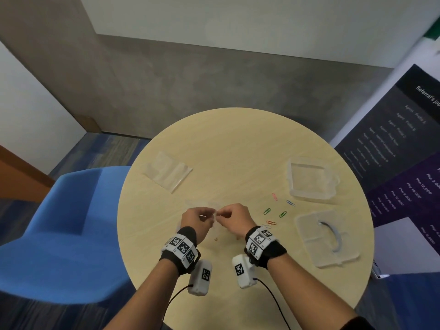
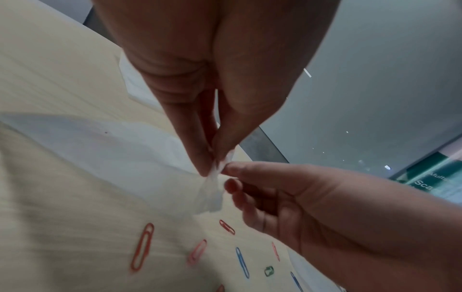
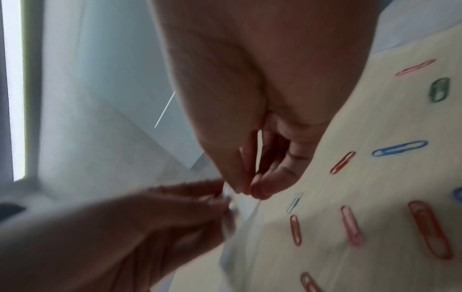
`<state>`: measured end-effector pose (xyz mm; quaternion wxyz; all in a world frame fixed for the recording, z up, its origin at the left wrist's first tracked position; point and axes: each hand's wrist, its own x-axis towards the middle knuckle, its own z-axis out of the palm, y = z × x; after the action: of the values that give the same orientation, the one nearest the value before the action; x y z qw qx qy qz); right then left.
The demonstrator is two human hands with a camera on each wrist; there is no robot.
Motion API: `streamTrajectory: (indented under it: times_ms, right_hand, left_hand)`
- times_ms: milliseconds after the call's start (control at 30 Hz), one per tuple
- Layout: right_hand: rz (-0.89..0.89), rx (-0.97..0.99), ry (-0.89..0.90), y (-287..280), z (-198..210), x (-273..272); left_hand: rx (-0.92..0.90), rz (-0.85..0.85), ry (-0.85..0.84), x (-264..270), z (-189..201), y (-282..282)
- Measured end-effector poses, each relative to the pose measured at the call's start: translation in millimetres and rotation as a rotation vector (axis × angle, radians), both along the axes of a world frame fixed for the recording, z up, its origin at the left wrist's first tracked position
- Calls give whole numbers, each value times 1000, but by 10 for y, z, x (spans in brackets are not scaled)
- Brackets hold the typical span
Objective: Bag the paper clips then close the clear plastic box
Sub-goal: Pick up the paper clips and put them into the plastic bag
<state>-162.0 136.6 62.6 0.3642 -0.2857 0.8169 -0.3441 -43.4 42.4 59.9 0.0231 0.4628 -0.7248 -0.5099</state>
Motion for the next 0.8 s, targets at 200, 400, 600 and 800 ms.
streamTrajectory:
  times_ms: [200, 400, 600, 800]
  right_hand:
    - [-177, 8, 230, 353, -115, -789]
    - [48, 300, 499, 688, -468, -1276]
    - [190, 529, 623, 674, -587, -1094]
    - [289, 427, 587, 871, -628, -579]
  left_hand:
    - [50, 54, 25, 25, 10, -109]
    - [67, 105, 30, 125, -6, -171]
    - [79, 107, 7, 184, -8, -150]
    - [91, 115, 16, 187, -23, -74]
